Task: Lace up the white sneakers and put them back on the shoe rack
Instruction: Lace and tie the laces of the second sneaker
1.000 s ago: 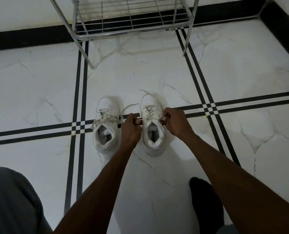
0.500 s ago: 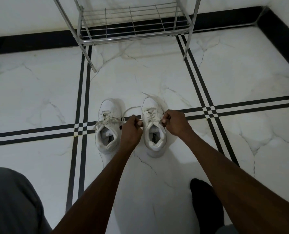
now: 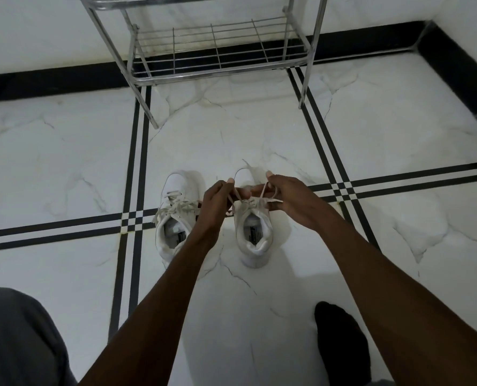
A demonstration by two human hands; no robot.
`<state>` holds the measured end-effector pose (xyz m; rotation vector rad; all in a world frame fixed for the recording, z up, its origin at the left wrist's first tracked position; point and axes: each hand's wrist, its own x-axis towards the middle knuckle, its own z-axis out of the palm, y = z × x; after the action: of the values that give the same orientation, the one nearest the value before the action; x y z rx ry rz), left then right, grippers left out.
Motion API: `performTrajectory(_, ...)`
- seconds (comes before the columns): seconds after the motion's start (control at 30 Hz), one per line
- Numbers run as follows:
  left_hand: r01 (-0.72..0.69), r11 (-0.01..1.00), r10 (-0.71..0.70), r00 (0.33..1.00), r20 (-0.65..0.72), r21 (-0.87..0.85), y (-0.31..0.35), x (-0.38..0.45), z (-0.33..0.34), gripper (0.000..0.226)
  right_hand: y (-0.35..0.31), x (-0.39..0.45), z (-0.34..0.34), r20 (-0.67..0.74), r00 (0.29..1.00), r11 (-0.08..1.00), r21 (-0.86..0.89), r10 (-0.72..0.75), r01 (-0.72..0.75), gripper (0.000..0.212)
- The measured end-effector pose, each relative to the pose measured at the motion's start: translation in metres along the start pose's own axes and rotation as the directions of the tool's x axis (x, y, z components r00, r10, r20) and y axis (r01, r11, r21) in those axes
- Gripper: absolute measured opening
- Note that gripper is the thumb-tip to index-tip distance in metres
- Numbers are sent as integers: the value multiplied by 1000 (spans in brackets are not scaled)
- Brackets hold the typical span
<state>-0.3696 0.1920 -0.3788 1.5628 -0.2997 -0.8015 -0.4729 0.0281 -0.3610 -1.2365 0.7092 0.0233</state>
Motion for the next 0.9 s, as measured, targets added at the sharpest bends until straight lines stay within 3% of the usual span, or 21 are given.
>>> performTrajectory(0.13, -3, 1000, 4, 1000, -20, 23, 3, 0, 6, 33, 0, 2, 2, -58, 996, 995, 70, -64, 68, 28)
performTrajectory(0.27, -61, 995, 61, 998, -2, 74, 3, 1, 8, 32, 8, 9, 4, -41, 989, 988, -67, -144, 141, 23)
performTrajectory(0.47, -114, 975, 113, 994, 15, 190, -2, 7, 9, 27, 6, 19, 10, -56, 985, 954, -264, -166, 146, 38)
performTrajectory(0.63, -173, 940, 160, 985, 67, 294, -1, 10, 7, 22, 7, 24, 12, -185, 971, 951, -295, -151, 91, 23)
performTrajectory(0.77, -259, 883, 216, 965, 149, 392, -2, 16, 6, 37, 7, 30, 15, -258, 954, 959, -271, -152, 79, 12)
performTrajectory(0.9, -332, 806, 258, 942, 213, 490, 4, 15, 7, 50, 10, 29, 15, -188, 963, 941, -315, -191, 125, 11)
